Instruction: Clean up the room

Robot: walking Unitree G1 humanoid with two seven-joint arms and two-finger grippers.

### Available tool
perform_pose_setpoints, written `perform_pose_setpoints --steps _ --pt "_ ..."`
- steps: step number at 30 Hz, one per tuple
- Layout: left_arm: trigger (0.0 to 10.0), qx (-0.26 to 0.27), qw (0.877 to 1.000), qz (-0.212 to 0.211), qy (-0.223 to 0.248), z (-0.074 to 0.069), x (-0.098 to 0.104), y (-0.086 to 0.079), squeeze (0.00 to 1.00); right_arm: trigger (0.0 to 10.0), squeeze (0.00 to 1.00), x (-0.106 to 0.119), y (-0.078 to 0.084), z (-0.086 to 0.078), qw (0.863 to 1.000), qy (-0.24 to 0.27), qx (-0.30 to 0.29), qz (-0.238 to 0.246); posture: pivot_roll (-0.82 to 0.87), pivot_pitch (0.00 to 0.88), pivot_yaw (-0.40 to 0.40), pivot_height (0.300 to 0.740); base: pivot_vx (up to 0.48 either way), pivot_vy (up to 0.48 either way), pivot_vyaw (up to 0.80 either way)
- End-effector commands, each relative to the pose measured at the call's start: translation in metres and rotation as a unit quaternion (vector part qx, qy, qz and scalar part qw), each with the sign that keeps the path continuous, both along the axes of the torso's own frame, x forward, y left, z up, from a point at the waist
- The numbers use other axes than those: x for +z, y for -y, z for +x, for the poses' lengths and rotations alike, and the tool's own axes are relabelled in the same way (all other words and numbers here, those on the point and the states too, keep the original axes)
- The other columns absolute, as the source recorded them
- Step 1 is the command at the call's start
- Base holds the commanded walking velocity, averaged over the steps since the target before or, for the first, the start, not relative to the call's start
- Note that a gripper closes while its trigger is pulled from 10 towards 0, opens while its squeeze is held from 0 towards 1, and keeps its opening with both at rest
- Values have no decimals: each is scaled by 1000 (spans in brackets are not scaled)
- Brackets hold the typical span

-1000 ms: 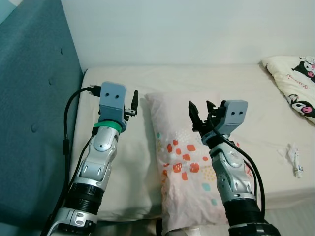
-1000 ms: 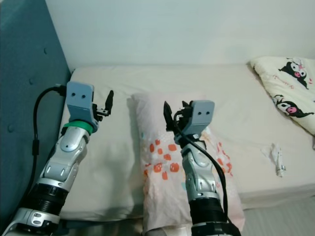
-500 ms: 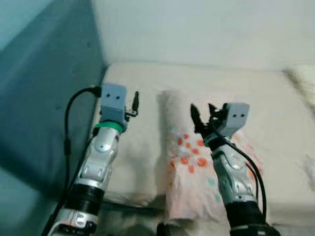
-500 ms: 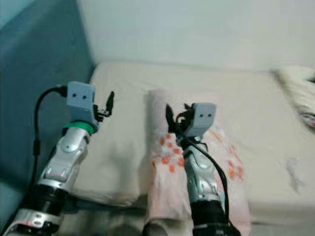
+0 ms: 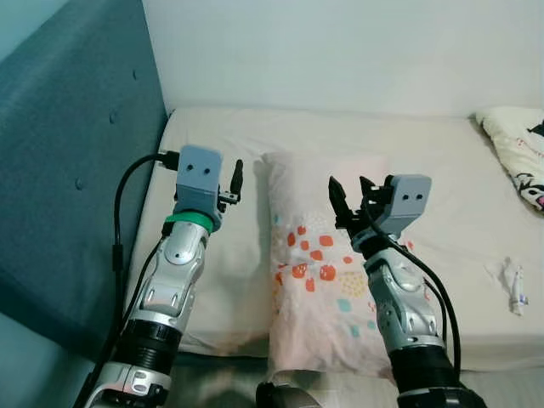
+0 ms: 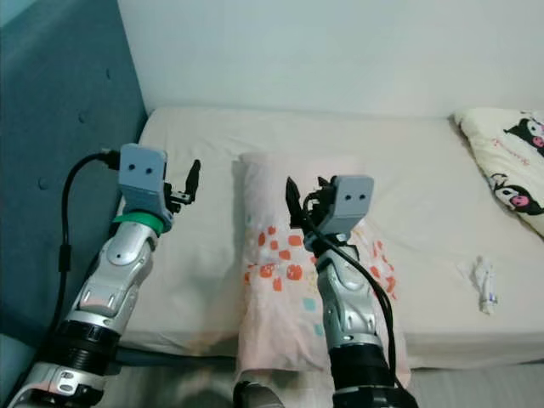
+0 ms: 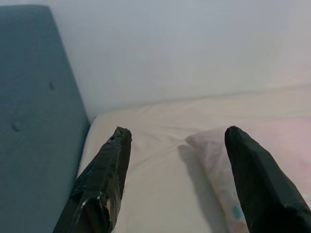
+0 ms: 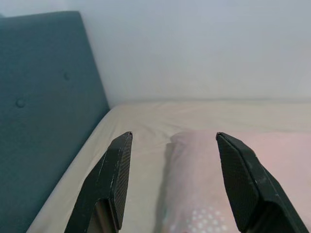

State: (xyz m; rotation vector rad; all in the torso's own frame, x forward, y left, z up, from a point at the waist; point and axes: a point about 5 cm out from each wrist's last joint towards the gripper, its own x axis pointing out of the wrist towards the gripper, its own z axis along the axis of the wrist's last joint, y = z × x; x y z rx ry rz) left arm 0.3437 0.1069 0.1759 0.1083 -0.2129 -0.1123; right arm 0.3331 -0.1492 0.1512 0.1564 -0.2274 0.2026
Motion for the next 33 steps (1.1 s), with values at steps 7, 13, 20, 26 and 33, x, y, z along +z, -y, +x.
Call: perform_pose_setpoints --steps 7,13,20,26,33 --pt "10000 4 1000 11 -13 1 -6 -1 0 10000 0 -4 0 -2 1000 -7 -2 3 -125 72 13 740 0 0 0" --pt "10000 -9 998 34 -48 -5 -39 -2 0 10000 0 -11 -1 -2 1000 -24 -6 5 -128 74 10 740 0 0 0" --pt "10000 -30 996 33 -73 -15 -55 2 0 10000 0 -18 7 -4 999 -40 -20 0 -136 78 2 715 0 0 0" --pt "10000 -34 996 24 -73 -16 -53 3 0 10000 0 -18 9 -4 999 -41 -21 -2 -137 77 3 700 0 0 0" --pt "10000 -40 997 2 -71 -17 -46 6 0 10000 0 -17 7 -5 999 -39 -20 -3 -142 78 5 675 0 0 0"
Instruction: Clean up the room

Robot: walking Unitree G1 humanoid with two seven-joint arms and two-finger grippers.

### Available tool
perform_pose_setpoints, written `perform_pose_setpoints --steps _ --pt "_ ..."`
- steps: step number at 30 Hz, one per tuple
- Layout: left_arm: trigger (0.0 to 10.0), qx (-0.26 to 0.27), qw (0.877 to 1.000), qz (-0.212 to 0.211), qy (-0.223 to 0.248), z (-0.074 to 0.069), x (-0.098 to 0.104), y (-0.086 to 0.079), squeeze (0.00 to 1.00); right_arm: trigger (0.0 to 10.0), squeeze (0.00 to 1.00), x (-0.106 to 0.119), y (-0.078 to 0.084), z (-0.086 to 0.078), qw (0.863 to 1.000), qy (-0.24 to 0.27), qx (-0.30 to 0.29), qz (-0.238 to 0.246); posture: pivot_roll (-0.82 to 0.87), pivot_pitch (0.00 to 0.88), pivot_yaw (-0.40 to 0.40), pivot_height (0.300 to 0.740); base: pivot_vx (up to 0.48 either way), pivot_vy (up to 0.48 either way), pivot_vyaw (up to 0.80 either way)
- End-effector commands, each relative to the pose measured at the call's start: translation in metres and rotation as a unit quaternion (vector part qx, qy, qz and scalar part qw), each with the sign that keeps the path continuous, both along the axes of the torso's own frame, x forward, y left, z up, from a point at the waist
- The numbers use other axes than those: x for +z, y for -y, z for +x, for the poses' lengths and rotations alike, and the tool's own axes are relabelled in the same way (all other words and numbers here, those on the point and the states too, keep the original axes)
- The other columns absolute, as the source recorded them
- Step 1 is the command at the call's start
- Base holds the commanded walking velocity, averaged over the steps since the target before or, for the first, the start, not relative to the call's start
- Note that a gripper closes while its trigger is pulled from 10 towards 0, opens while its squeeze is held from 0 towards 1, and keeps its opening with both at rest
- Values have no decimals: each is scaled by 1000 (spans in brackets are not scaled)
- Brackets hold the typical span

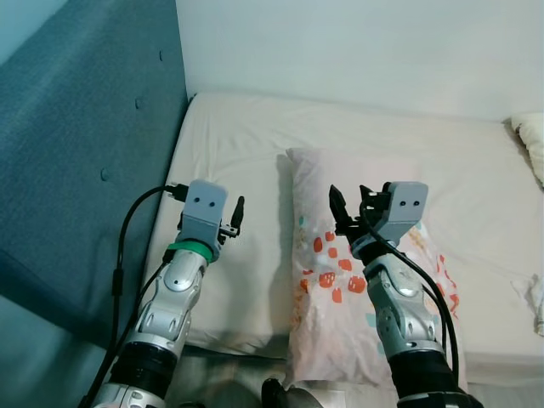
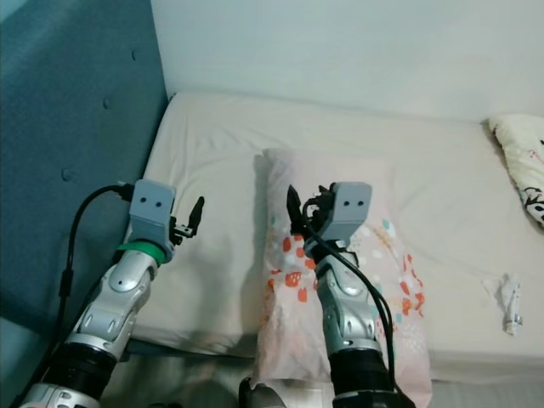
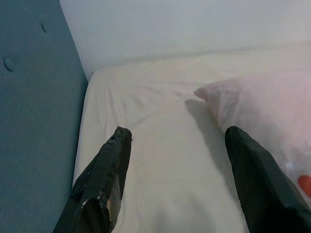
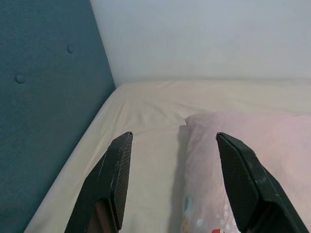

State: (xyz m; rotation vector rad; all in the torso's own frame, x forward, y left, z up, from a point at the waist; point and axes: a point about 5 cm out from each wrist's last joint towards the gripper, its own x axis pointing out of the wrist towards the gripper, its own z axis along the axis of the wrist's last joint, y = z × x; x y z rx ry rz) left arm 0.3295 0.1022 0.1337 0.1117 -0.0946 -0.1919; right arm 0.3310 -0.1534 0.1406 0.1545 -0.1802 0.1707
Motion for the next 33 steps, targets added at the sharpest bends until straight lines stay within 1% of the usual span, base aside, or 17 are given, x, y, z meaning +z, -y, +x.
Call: perform_pose_setpoints --steps 1,9,19,22,24,25,27,28,29,30,31,32,33 --pt "10000 -5 1000 -9 -8 -2 -3 3 0 10000 0 -6 3 -3 1000 -14 -6 -2 -142 78 5 670 0 0 0" --pt "10000 -14 1000 -17 0 -1 0 8 0 10000 0 -6 6 -3 1000 -14 -12 -1 -146 84 7 640 0 0 0" --pt "10000 -14 1000 -17 0 -1 0 8 0 10000 0 -6 6 -3 1000 -14 -12 -1 -146 84 7 640 0 0 0" --pt "10000 -15 1000 -18 1 0 4 9 0 10000 0 -6 12 -2 999 -16 -30 16 -143 91 16 635 0 0 0" --pt "10000 -15 1000 -18 1 0 4 9 0 10000 0 -6 12 -2 999 -16 -30 16 -143 91 16 635 0 0 0" --pt "10000 -16 1000 -19 2 1 5 10 0 10000 0 -6 15 -3 999 -17 -39 22 -143 92 17 635 0 0 0" --pt "10000 -19 1000 -20 0 1 8 11 0 10000 0 -5 32 -5 995 -16 -87 41 -148 101 27 635 0 0 0" --pt "10000 -19 1000 -20 0 1 8 11 0 10000 0 -5 32 -5 995 -16 -87 41 -148 101 27 635 0 0 0" --pt "10000 -21 1000 -21 -2 2 9 12 0 10000 0 -5 40 -6 993 -15 -111 45 -154 109 34 635 0 0 0" --pt "10000 -21 1000 -21 -2 2 9 12 0 10000 0 -5 40 -6 993 -15 -111 45 -154 109 34 635 0 0 0" --pt "10000 -26 999 -23 -5 2 11 14 0 10000 0 -5 58 -11 988 -12 -152 34 -161 119 39 635 0 0 0" --pt "10000 -26 999 -23 -5 2 11 14 0 10000 0 -5 58 -11 988 -12 -152 34 -161 119 39 635 0 0 0" --pt "10000 -28 999 -23 -6 2 12 14 0 10000 0 -4 62 -13 986 -11 -162 30 -161 119 39 635 0 0 0"
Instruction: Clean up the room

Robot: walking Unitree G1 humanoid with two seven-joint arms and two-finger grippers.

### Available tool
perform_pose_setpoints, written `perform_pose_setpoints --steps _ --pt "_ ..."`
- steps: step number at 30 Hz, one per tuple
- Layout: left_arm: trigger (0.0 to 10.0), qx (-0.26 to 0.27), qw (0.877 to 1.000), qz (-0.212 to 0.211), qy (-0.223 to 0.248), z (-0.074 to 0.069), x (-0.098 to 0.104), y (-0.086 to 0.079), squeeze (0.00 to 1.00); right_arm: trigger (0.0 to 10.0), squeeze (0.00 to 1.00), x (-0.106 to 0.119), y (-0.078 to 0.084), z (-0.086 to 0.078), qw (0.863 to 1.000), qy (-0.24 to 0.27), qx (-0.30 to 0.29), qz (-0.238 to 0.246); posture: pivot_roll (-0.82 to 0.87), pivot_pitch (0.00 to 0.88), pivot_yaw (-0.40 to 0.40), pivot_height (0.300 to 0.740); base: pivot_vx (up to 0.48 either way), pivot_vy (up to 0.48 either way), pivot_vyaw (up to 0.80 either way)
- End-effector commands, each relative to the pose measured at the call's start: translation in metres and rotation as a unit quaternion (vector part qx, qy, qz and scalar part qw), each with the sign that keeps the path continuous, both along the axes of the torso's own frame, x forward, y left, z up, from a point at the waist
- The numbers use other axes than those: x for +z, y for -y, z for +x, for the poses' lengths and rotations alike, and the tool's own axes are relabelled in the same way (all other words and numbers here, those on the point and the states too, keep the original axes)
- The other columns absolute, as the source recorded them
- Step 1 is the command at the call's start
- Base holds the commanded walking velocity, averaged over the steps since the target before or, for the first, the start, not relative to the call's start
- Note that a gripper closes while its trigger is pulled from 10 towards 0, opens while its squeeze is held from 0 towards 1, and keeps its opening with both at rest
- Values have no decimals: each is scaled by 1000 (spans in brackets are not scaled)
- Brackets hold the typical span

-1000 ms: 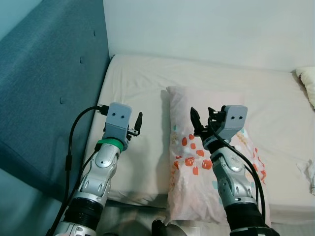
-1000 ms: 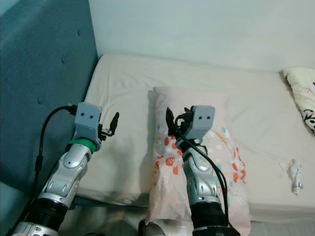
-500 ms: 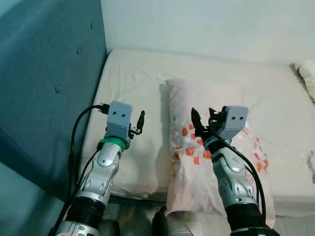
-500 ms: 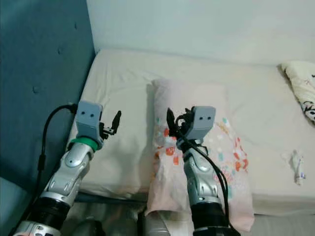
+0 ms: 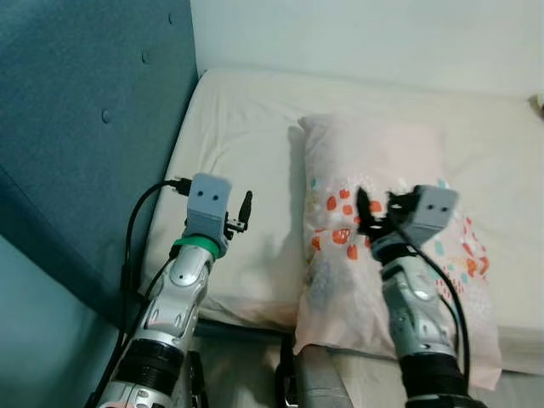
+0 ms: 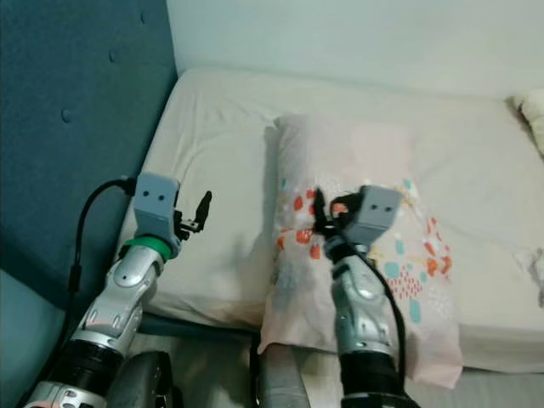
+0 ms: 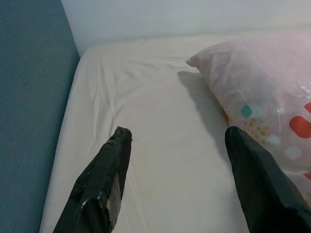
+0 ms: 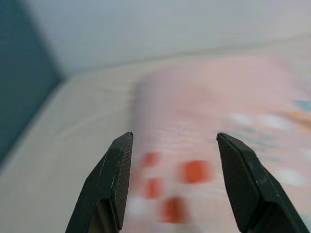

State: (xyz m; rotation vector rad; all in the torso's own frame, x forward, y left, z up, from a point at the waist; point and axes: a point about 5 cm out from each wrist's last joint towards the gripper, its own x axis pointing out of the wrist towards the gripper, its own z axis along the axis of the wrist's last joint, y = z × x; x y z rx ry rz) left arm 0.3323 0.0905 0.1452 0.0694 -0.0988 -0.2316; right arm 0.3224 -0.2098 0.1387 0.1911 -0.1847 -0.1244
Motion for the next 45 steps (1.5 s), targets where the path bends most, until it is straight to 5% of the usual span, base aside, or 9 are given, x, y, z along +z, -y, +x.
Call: perform_pose_setpoints --steps 1,23,28,31,34,36,40,43,45 --pt "10000 -7 1000 -3 -5 0 1 2 0 10000 0 -2 6 -4 1000 -1 -18 -2 -161 119 39 635 0 0 0" --pt "10000 -19 999 -17 -22 -5 4 9 0 10000 0 -17 12 -19 998 -36 -41 -29 -177 166 41 615 0 0 0" --pt "10000 -36 999 -32 -24 -5 11 18 0 10000 0 -10 28 -28 992 -26 -93 -79 -184 177 42 615 0 0 0" --pt "10000 -79 994 -61 -47 -3 20 35 0 10000 0 16 51 -40 975 19 -152 -163 -213 194 54 615 0 0 0" --pt "10000 -96 991 -70 -58 -3 21 41 0 10000 0 23 57 -43 970 30 -162 -177 -217 195 55 615 0 0 0" --pt "10000 -138 984 -83 -77 -3 25 58 0 10000 0 24 77 -48 968 21 -174 -179 -234 201 58 615 0 0 0" --pt "10000 -146 982 -85 -89 -3 24 63 0 10000 0 15 91 -51 970 -6 -193 -149 -234 203 57 615 0 0 0" --pt "10000 -142 981 -85 -97 -2 23 63 0 10000 0 -4 111 -55 958 -77 -250 -114 -225 209 50 615 0 0 0" --pt "10000 -130 983 -84 -104 -1 21 59 0 10000 0 -30 133 -64 923 -167 -331 -99 -211 217 50 615 0 0 0"
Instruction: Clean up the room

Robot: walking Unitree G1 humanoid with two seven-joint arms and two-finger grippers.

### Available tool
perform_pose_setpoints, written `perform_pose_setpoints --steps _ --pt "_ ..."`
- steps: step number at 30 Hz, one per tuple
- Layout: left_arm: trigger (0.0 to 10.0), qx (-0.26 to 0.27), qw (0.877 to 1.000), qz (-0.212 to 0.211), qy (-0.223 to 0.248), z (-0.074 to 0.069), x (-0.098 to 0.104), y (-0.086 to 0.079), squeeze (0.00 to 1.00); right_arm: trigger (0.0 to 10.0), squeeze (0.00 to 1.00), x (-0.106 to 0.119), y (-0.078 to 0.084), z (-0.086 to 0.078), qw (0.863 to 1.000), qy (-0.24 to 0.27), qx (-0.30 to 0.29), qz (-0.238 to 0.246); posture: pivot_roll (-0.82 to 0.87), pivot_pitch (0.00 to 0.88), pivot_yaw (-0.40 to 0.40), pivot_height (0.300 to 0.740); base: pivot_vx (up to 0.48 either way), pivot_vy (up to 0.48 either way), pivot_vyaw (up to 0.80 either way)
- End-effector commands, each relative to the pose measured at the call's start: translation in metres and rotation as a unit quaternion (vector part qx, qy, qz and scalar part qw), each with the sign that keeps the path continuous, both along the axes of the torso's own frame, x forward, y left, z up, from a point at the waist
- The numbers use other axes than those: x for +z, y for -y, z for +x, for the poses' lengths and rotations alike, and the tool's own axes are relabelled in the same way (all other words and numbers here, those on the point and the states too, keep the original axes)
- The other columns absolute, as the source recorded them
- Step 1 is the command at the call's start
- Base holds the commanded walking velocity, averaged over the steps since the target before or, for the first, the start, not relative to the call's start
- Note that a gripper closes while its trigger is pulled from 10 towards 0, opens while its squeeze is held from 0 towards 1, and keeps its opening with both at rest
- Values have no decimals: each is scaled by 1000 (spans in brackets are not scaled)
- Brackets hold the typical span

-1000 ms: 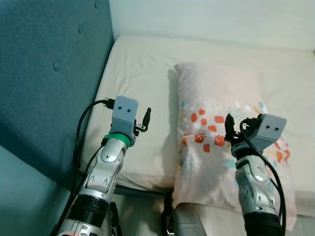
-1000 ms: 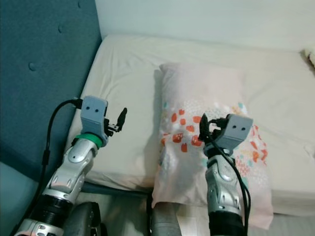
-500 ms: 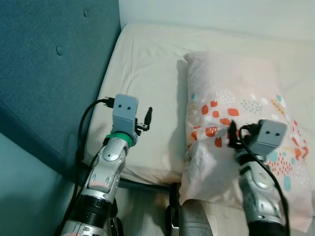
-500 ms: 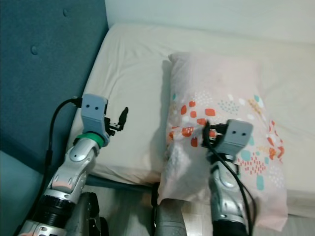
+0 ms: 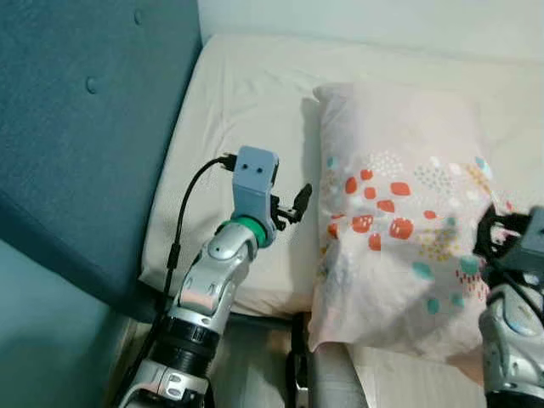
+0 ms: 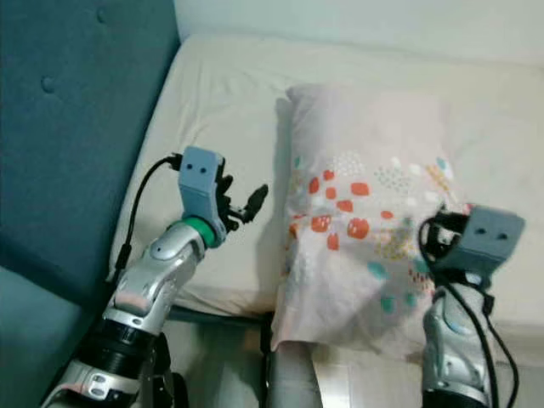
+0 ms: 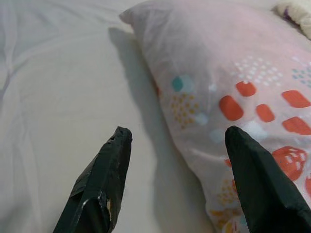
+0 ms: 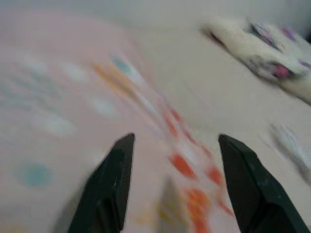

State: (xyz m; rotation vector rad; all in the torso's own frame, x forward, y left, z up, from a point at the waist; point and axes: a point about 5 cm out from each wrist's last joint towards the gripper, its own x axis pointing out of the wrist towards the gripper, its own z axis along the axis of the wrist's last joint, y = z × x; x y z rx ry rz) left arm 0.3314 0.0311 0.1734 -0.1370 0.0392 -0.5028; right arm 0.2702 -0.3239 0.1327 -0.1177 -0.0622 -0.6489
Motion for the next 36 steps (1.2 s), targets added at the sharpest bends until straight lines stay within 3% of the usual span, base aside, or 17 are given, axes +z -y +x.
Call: perform_pose_setpoints --steps 1,4,5,9,11,13,19,20,21,23,28,29,31,32,33,34,36 --pt "10000 5 1000 6 -21 0 -8 -1 0 10000 0 -24 19 -12 994 -62 -82 30 -211 217 50 615 0 0 0" --pt "10000 9 1000 8 -24 0 -9 -3 0 10000 0 -32 25 -15 989 -81 -112 42 -208 218 49 615 0 0 0" --pt "10000 19 999 19 -30 0 -12 -11 0 10000 0 -44 33 -12 979 -134 -151 39 -184 222 47 615 0 0 0" --pt "10000 32 998 27 -36 0 -16 -19 0 10000 0 -51 36 -7 970 -180 -160 20 -176 222 46 615 0 0 0" --pt "10000 53 997 38 -47 1 -21 -31 0 10000 0 -71 22 8 963 -244 -87 72 -149 225 40 615 0 0 0" --pt "10000 59 996 41 -49 1 -22 -34 0 10000 0 -76 13 15 962 -247 -54 107 -141 225 37 615 0 0 0" --pt "10000 81 995 45 -48 1 -21 -45 0 10000 0 -59 -18 49 969 -191 52 149 -121 223 32 615 0 0 0" --pt "10000 102 993 37 -41 4 -14 -57 0 10000 0 -38 -39 72 970 -144 120 155 -105 221 30 615 0 0 0" --pt "10000 102 993 37 -41 4 -14 -57 0 10000 0 -38 -39 72 970 -144 120 155 -105 221 30 615 0 0 0" --pt "10000 136 990 22 -14 8 3 -80 0 10000 0 0 -76 103 958 -63 227 163 -104 220 29 615 0 0 0" --pt "10000 145 989 16 -3 9 10 -87 0 10000 0 12 -86 110 952 -40 256 165 -104 220 29 615 0 0 0" --pt "10000 157 986 19 51 13 36 -109 0 10000 0 36 -116 122 929 7 335 154 -91 214 23 615 0 0 0" --pt "10000 157 986 19 51 13 36 -109 0 10000 0 36 -116 122 929 7 335 154 -91 214 23 615 0 0 0" --pt "10000 166 980 21 108 14 68 -130 0 10000 0 56 -150 129 896 39 420 137 -91 211 25 615 0 0 0" --pt "10000 166 980 21 108 14 68 -130 0 10000 0 56 -150 129 896 39 420 137 -91 211 25 615 0 0 0" --pt "10000 165 971 19 173 13 105 -148 0 10000 0 70 -189 131 855 52 503 116 -88 203 23 615 0 0 0" --pt "10000 165 971 19 173 13 105 -148 0 10000 0 70 -189 131 855 52 503 116 -88 203 23 615 0 0 0"
